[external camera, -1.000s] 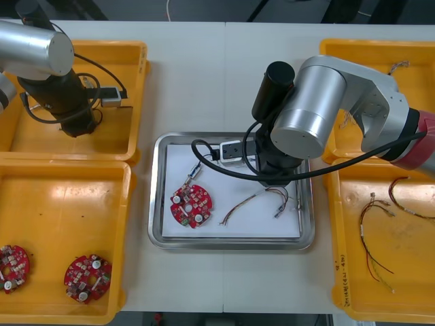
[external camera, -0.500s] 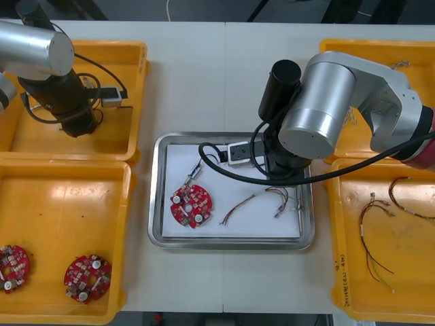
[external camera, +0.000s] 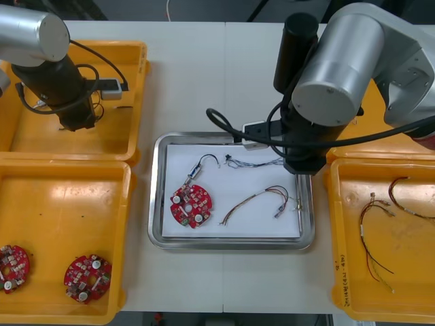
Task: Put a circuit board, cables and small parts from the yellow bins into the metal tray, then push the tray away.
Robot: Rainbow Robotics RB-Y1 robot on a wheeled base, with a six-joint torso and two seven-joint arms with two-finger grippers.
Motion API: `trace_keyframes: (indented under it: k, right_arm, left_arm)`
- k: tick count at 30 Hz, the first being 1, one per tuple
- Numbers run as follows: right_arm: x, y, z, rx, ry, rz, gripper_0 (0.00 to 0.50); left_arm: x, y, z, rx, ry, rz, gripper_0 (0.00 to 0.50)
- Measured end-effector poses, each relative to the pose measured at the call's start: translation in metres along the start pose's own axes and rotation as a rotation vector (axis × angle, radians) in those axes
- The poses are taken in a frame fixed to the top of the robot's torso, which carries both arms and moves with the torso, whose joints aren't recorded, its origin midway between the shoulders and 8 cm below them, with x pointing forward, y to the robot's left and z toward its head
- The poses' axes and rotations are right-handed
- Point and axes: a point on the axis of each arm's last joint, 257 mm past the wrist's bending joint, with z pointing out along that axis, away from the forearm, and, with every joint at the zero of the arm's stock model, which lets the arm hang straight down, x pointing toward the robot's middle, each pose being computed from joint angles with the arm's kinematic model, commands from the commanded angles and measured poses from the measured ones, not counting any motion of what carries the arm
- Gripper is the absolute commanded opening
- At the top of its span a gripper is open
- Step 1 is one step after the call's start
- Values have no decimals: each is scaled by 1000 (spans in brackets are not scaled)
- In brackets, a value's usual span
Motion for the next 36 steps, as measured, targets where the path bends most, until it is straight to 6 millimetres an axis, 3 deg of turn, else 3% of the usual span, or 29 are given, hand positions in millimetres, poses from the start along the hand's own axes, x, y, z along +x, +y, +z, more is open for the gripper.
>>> trace_keyframes:
  k: [4,14,19,27,36]
  right_arm:
    - [10,-6,-22,6,12,38,500]
    - [-4,-32,-74,115,-119,106,500]
    - [-4,-32,-89,128,-163,120,500]
    - [32,-28,-107,169,-205,181,500]
    - [80,-36,-118,167,-240,363,500]
  left_arm:
    - [-3,0,-9,4,-7,6,0]
    - [-19,-6,-48,-3,-8,65,0]
    - [-36,-17,-72,-18,-4,34,0]
    - [-55,-35,-96,-31,-7,-316,0]
    - [-92,-65,-108,-23,-36,-235,0]
